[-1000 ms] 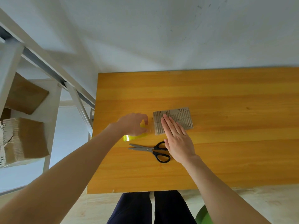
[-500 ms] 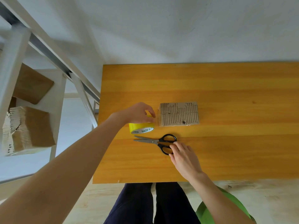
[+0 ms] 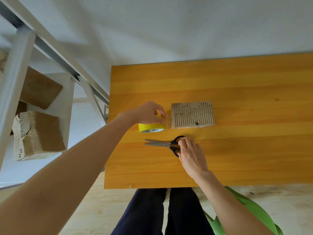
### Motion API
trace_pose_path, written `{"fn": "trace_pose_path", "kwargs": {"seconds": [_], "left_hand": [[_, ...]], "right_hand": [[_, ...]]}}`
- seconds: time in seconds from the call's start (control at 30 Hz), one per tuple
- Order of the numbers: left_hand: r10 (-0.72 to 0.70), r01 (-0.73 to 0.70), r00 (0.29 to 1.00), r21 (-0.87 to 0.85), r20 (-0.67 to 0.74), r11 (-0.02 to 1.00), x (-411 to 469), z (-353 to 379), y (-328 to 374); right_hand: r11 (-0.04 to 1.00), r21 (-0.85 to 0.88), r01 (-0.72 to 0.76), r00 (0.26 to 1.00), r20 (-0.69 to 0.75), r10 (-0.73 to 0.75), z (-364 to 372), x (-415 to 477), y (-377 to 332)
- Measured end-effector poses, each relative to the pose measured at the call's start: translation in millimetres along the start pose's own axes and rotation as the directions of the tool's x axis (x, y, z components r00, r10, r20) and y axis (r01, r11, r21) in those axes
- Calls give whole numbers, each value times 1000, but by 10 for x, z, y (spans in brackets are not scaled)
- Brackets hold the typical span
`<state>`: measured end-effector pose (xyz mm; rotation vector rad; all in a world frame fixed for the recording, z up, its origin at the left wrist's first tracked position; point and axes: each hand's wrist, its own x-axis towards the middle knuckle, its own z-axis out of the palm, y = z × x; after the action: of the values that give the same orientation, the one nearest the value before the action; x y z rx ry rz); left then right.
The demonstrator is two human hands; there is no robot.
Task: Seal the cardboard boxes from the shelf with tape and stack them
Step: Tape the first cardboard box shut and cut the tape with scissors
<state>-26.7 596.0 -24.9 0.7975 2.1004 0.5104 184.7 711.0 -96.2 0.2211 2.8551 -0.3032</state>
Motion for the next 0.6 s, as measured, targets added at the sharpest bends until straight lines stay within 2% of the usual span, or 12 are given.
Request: {"fn": "trace_pose_path", "kwargs": {"seconds": [0.27,0.33,0.37,0.47,0.6], "left_hand": [[-9,9,1000,15,6,1000,-29,-16,32],[-9,9,1000,18,-1,1000,-38,-24,42],[-8,8,1000,20,-2,1000,-40,-29,49],[-2,2,1000,27,-4,1000,-47,-44,71],[14,-14,1000,52,3,999,-45,-39,69]], "right_hand": [[1000,1,31,996,80,-31,-3,-70,112],[996,94,-4,991,132,-8,-55,-176,145],[973,216,-78,981,193,36,-83,-245,166],[761,545,-352,898,427,110,-111,-506,249],[450,714,-536,818,572,68,-135,-695,226]]}}
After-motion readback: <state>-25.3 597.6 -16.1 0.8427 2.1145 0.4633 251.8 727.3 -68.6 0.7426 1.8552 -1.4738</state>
